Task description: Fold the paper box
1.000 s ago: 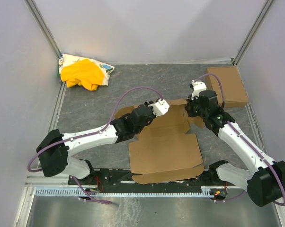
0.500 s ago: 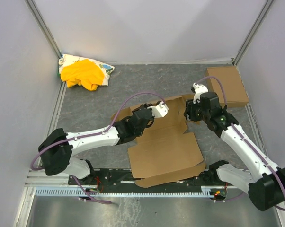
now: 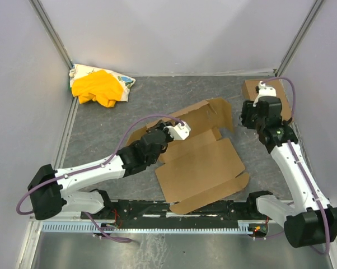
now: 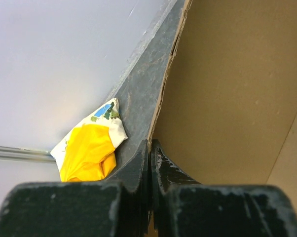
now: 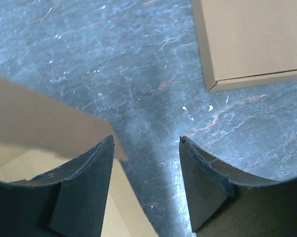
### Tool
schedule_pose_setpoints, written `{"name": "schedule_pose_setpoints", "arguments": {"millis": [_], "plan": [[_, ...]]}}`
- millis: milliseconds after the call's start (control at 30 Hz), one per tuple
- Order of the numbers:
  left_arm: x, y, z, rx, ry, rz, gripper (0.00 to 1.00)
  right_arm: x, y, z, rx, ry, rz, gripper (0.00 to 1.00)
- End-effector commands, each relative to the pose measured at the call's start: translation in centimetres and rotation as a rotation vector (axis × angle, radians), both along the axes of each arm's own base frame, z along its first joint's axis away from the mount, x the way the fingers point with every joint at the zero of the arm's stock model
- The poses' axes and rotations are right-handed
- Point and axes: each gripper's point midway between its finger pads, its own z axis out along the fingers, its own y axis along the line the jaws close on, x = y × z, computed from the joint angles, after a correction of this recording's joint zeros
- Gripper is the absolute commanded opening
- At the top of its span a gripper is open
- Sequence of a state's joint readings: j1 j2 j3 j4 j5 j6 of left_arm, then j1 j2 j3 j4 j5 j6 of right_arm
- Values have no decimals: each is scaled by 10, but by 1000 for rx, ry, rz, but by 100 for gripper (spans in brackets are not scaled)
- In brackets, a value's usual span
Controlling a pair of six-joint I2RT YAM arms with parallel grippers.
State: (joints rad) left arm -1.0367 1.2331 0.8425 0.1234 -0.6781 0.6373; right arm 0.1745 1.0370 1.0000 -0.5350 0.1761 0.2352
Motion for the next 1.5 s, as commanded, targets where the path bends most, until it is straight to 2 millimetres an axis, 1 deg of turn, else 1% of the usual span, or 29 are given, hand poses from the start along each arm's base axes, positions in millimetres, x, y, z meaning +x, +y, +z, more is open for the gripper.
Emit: {"name": "schedule_pose_setpoints", "arguments": {"millis": [0, 100, 167, 200, 233, 267, 333, 400, 500, 600, 667, 800, 967, 1100, 1200, 1267, 1467], "plan": [[-1, 3, 12, 28, -70, -21, 4, 24, -13, 14, 149, -87, -40, 62], [-1, 4, 9, 71, -67, -26, 4, 30, -20, 16, 258, -126, -35, 61], [-1, 4, 9, 86, -71, -32, 4, 36, -26, 11, 297, -140, -37, 60], [-1, 3, 9, 88, -72, -42, 4, 40, -26, 6, 312, -135, -26, 59], [-2, 2, 10, 89, -75, -52, 4, 45, -23, -1, 328, -121, 8, 59], [-2, 1, 11, 89, -80, -62, 4, 53, -15, -14, 360, -87, 59, 58], [-3, -1, 11, 93, -88, -81, 4, 66, 1, -29, 417, -52, 162, 55], [-3, -3, 10, 108, -93, -92, 4, 78, 7, -44, 453, -37, 204, 52], [-1, -5, 6, 136, -94, -101, 4, 92, 9, -58, 468, -54, 243, 52], [0, -9, 4, 149, -90, -109, 4, 98, 19, -64, 508, -32, 329, 51], [1, -10, -2, 175, -79, -109, 4, 97, 24, -68, 525, -19, 364, 50], [4, -13, -11, 229, -61, -108, 4, 94, 28, -66, 511, -32, 423, 50], [12, -22, -19, 285, -31, -97, 5, 93, 39, -70, 541, -11, 511, 50], [17, -29, -21, 301, -13, -91, 4, 85, 42, -80, 554, 11, 528, 50], [19, -31, -25, 326, -3, -86, 4, 80, 46, -82, 560, 12, 543, 50], [21, -32, -28, 348, 5, -79, 4, 77, 50, -82, 559, 18, 557, 50], [17, -30, -26, 375, -5, -81, 4, 65, 56, -77, 556, 21, 589, 50]]}}
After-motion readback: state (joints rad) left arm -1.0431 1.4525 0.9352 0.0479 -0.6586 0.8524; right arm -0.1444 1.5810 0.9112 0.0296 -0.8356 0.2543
